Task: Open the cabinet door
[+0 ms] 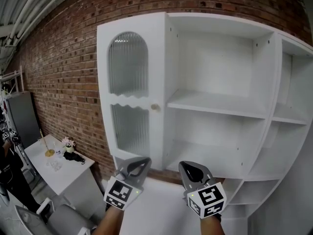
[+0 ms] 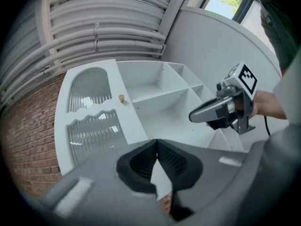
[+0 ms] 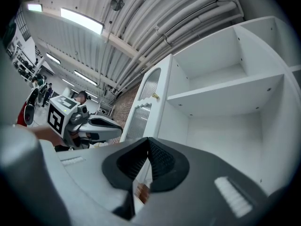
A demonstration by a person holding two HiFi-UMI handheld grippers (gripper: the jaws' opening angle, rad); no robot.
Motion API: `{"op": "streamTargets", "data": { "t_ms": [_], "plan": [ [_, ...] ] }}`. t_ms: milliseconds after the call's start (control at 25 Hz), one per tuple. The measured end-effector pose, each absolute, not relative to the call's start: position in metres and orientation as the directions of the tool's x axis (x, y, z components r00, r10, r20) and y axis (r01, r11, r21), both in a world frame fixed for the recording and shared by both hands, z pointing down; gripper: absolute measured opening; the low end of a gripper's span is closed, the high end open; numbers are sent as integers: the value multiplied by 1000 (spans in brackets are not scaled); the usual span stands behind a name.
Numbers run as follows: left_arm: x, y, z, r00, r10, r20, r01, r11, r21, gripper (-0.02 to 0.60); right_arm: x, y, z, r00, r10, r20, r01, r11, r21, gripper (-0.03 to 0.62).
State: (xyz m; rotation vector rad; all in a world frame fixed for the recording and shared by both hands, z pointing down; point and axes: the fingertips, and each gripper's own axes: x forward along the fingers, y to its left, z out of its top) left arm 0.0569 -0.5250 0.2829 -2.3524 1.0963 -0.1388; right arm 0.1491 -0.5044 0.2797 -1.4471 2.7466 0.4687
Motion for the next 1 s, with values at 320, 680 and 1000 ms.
{"op": "streamTargets", "data": {
  "t_ms": [320, 680, 1000],
  "plan": [
    [63, -547, 253, 655, -739, -158, -687, -495, -532, 3, 159, -511, 280, -557, -817, -149, -821, 515, 244, 6],
    [66, -567, 199, 622, -751, -221, -714, -427, -555, 5, 176, -514, 282, -544, -824, -157, -832, 506, 230, 6],
    [68, -588, 168, 583, -767, -269, -745, -373, -553, 48, 188, -519, 286, -537, -829, -156, -837, 500, 221, 6]
  ]
}}
